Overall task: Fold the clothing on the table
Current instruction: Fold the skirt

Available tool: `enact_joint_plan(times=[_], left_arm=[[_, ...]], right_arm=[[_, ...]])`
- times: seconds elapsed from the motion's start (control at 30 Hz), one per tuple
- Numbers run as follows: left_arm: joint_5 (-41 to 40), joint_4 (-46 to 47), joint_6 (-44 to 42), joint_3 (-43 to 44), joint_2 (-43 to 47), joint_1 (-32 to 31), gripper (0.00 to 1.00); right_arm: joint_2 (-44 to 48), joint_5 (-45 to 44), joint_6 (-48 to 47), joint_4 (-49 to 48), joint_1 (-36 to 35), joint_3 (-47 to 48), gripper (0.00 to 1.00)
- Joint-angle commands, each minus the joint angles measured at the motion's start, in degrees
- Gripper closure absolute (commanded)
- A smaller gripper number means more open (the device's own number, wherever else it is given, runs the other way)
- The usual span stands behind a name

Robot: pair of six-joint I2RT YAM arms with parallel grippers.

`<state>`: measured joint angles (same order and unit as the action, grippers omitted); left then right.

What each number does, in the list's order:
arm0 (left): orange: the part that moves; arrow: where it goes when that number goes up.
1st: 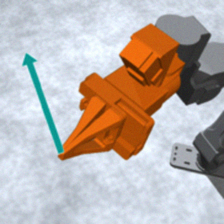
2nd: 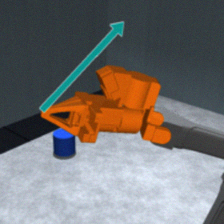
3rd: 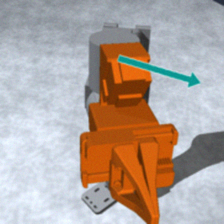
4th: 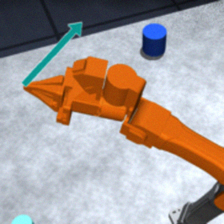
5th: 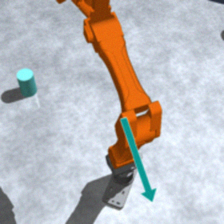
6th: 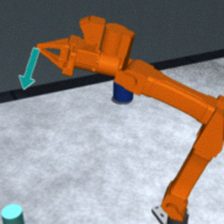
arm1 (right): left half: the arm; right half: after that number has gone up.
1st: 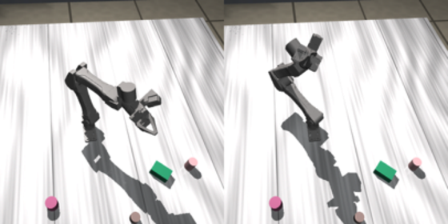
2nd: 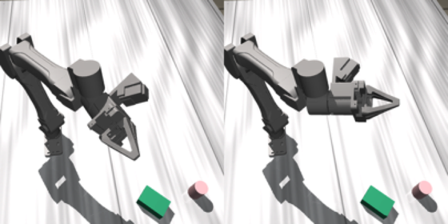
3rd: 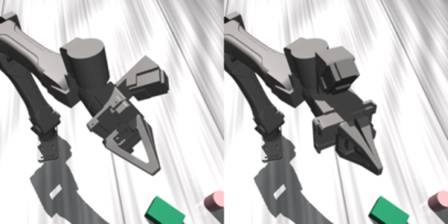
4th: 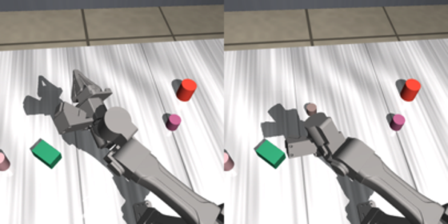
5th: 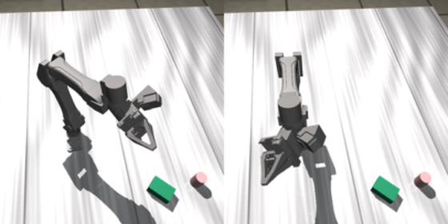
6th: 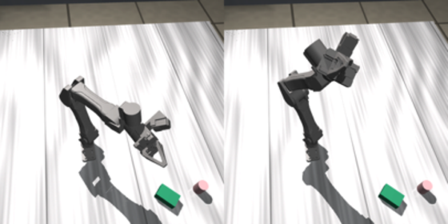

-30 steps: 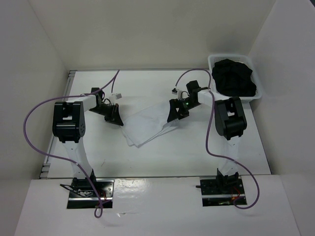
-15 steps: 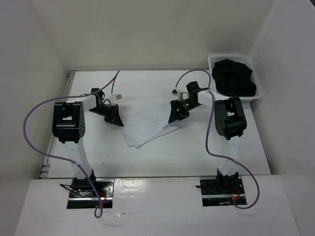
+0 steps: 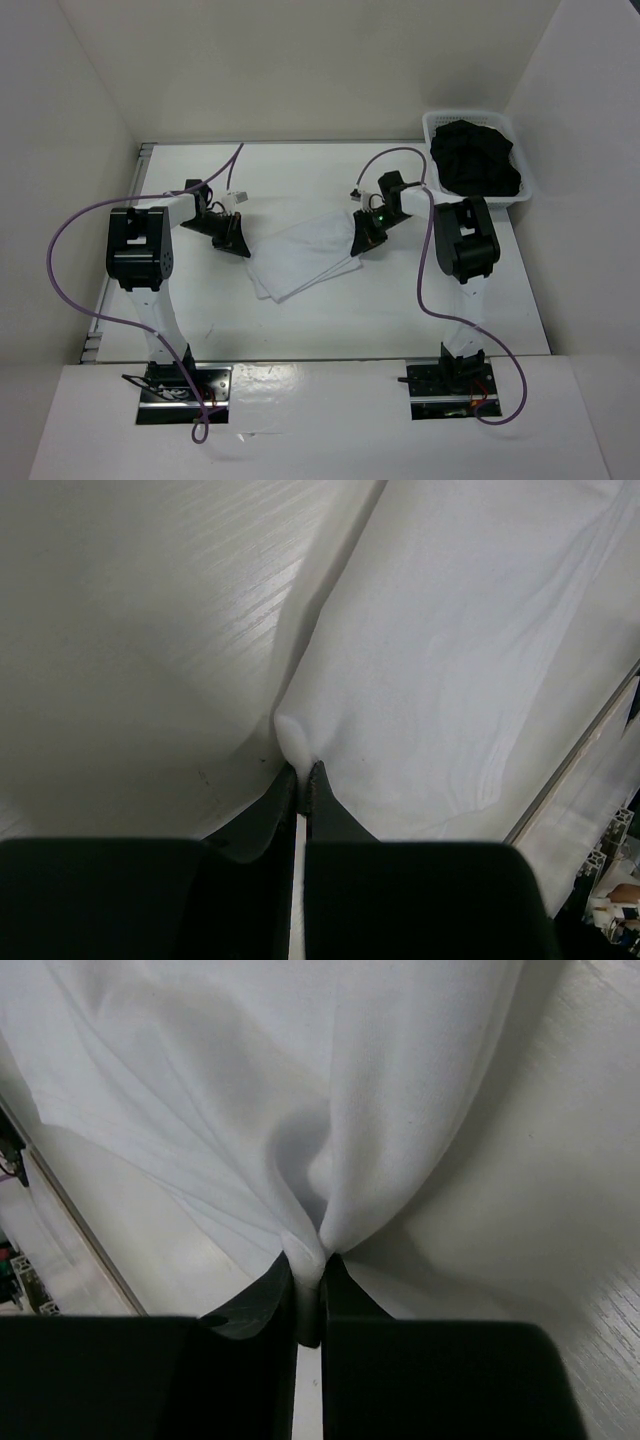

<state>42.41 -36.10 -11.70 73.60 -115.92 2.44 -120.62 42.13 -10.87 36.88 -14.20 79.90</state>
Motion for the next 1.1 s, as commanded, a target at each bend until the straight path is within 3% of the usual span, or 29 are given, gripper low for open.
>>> enact_joint_plan(times=[0.0,0.07,0.43,0.6,1.07], left_arm=[[0.65,-0.82,-1.83,-0.92,2.54,0.20,1.00],[0.65,-0.82,-1.83,-0.92,2.54,0.20,1.00],[0.65,-0.82,-1.30,-0.39,2.54,0.20,1.00],[1.18,-0.82,-1.30,-0.39,2.01,0.20,1.00],[1.18,-0.29,-0.78,-0.39,2.01,0.20,1.00]], right_arm=[[-1.81,-5.21,-1.34,2.32,-0.66,-1.32,0.94],[-1.81,-7.48,-1.34,2.32,-0.66,-0.10,1.00],[0.47,-23.57,-0.20,7.14,-1.27,15.10,1.00],[2.23,-33.41,-0.82,8.29,-7.33,19.06,1.00],[6.27,-44.41,-5.83,8.46,-23.68,21.69,1.00]])
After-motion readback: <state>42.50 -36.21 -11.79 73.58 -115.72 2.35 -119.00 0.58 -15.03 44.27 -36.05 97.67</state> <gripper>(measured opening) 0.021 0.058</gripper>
